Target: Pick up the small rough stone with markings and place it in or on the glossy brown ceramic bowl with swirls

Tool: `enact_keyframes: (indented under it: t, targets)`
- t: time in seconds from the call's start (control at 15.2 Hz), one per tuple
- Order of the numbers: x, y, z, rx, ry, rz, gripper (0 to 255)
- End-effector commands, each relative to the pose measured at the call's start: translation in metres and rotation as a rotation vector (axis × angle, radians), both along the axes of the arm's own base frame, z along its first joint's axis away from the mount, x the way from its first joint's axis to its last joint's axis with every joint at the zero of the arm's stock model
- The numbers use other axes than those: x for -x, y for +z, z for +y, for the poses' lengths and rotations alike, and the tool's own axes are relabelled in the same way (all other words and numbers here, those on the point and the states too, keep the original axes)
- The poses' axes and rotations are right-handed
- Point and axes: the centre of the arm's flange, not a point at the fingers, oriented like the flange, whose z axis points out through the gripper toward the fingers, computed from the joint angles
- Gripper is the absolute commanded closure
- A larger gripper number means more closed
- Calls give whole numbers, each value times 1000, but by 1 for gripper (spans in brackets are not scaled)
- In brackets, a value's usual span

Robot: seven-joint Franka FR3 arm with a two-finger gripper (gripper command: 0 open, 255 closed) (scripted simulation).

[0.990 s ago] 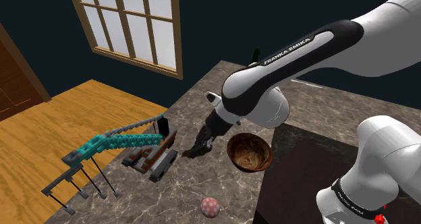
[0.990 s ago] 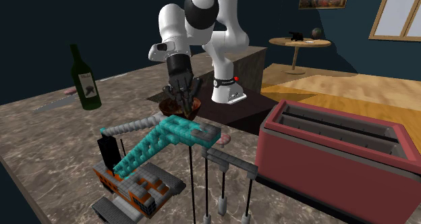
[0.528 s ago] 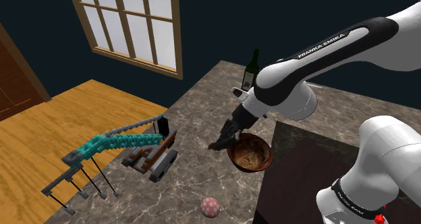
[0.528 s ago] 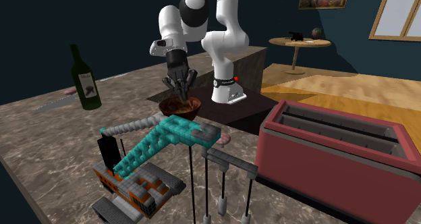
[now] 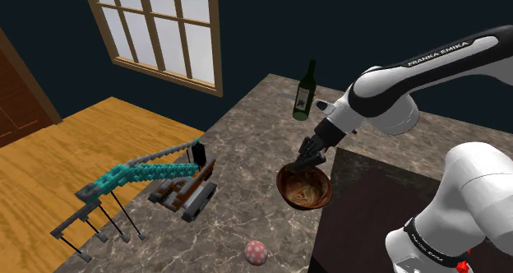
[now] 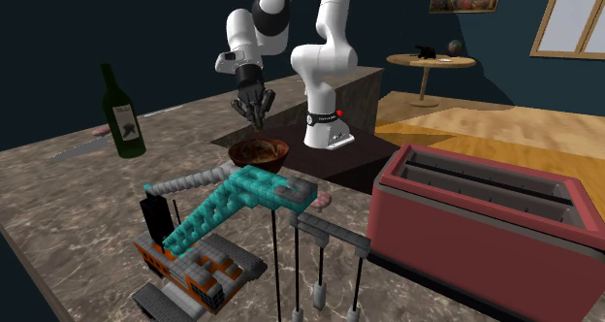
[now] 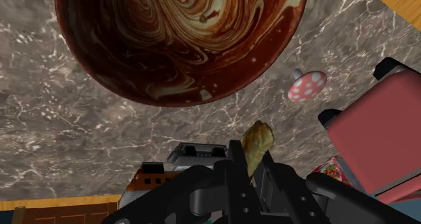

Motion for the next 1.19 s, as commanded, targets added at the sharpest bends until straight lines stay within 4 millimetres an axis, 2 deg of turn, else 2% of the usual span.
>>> enact_keyframes:
  t: [0.0, 0.07, 0.99, 1.12]
  targets:
    - [10, 1, -25, 1, 2, 0, 255]
    - [16, 1, -46, 1, 2, 0, 255]
    - [16, -72, -46, 1, 2, 0, 255]
    - [16, -74, -46, 1, 2, 0, 255]
